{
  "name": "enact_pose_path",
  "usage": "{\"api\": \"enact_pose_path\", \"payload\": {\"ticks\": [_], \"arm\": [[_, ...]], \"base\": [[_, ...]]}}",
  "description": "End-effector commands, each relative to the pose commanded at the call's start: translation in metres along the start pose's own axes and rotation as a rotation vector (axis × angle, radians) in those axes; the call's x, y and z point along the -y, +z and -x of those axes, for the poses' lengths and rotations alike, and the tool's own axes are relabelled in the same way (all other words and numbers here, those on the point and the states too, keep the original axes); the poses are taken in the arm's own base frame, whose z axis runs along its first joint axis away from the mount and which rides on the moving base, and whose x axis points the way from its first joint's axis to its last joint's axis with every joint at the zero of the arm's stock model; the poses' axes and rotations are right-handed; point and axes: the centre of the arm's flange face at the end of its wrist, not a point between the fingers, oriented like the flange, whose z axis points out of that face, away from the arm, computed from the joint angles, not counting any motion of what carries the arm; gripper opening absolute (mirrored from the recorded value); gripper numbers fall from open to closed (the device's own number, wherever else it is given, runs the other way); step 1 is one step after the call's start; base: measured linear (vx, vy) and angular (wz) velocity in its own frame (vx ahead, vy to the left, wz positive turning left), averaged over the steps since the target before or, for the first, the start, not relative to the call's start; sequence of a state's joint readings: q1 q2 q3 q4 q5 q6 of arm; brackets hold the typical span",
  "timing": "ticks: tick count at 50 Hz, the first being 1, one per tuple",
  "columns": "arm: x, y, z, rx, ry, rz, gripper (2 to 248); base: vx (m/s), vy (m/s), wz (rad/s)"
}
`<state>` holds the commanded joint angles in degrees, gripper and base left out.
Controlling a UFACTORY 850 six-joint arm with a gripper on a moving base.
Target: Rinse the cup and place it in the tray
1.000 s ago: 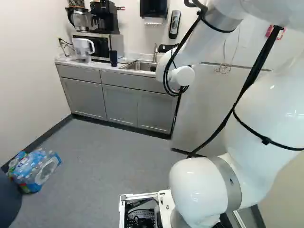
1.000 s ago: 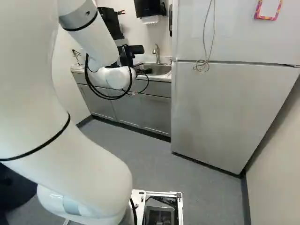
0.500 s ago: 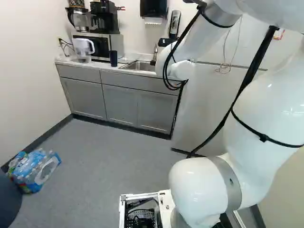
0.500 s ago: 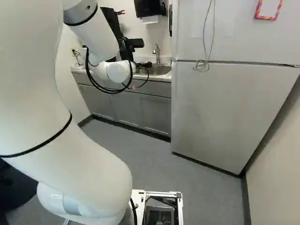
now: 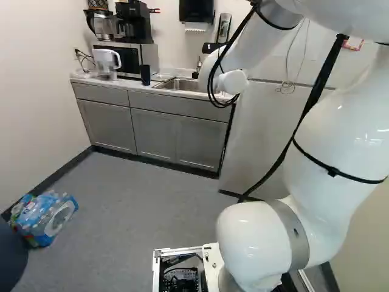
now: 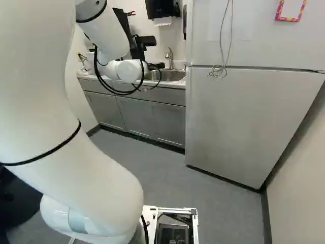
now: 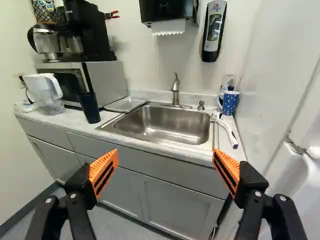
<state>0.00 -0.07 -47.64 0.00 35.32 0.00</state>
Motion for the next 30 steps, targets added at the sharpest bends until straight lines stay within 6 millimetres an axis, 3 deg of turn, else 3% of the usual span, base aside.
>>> {"api": "enact_pose_path", "payload": {"ticks": [30], "arm": [[0.0,0.019,-0.028,0.011,0.0,0.0,247]], "base": [[0.0,0.0,0.0]]}}
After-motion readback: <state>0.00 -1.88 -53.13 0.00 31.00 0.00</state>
